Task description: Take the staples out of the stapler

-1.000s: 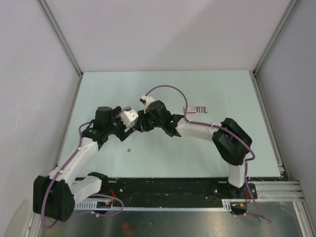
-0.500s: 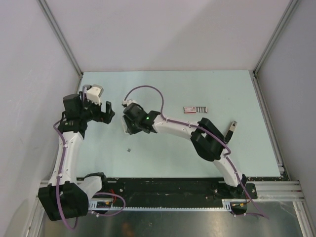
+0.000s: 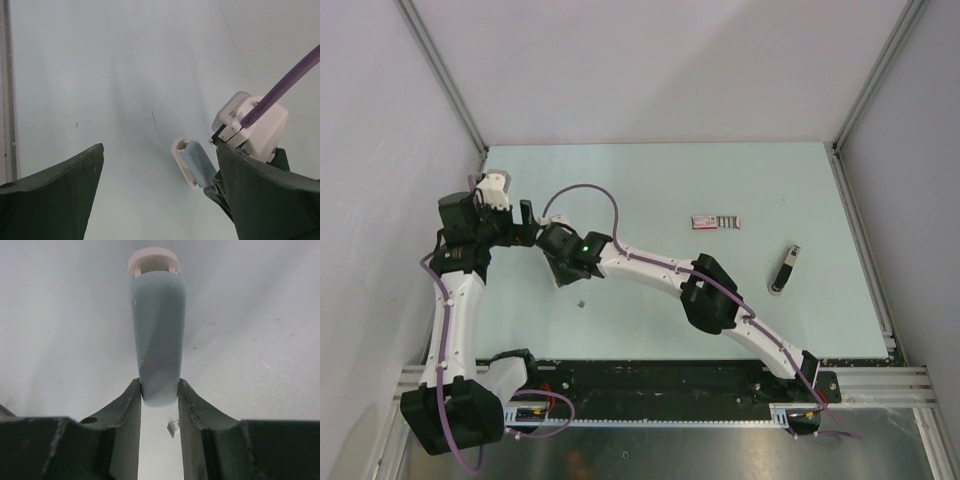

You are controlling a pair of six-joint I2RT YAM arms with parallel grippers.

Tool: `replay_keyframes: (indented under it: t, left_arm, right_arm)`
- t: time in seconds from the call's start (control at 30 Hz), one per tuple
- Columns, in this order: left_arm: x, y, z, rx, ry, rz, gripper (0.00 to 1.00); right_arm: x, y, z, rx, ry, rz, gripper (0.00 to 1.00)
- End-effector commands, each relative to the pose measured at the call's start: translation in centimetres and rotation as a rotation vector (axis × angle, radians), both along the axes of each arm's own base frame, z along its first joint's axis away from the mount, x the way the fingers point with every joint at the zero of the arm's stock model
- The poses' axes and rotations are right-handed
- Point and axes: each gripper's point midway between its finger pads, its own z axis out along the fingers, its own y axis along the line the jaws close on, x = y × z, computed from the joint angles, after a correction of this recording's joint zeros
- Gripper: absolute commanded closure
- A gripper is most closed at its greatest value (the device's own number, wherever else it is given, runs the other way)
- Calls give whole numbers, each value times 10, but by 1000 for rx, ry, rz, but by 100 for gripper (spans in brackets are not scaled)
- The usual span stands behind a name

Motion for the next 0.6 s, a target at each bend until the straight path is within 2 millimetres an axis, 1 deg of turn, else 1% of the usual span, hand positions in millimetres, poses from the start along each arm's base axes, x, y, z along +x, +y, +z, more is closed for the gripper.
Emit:
replay_keyframes:
  t: [0.0,0.17,0.27,0.4,0.53,0.57]
  left_arm:
    - [-1,4,12,-6,-39,39,0]
    - [-2,2,6,-19,-21,41,0]
    - [0,1,-4,-35,9,36,0]
    - [4,0,-21,-50,65,25,1]
    - [8,0,-34,-52,104,17,1]
    - [9,0,-36,-54,113,13,0]
  right_arm:
    - [-32,5,-17,-34,94,26,70]
    - [-45,10,-23,-30,117,27,46]
    - [-47,14,-17,-7,124,29,36]
    - [-37,13,2,23,96,13,32]
    - [-22,-1,31,51,59,-14,31]
    - [-17,-5,42,66,46,-20,31]
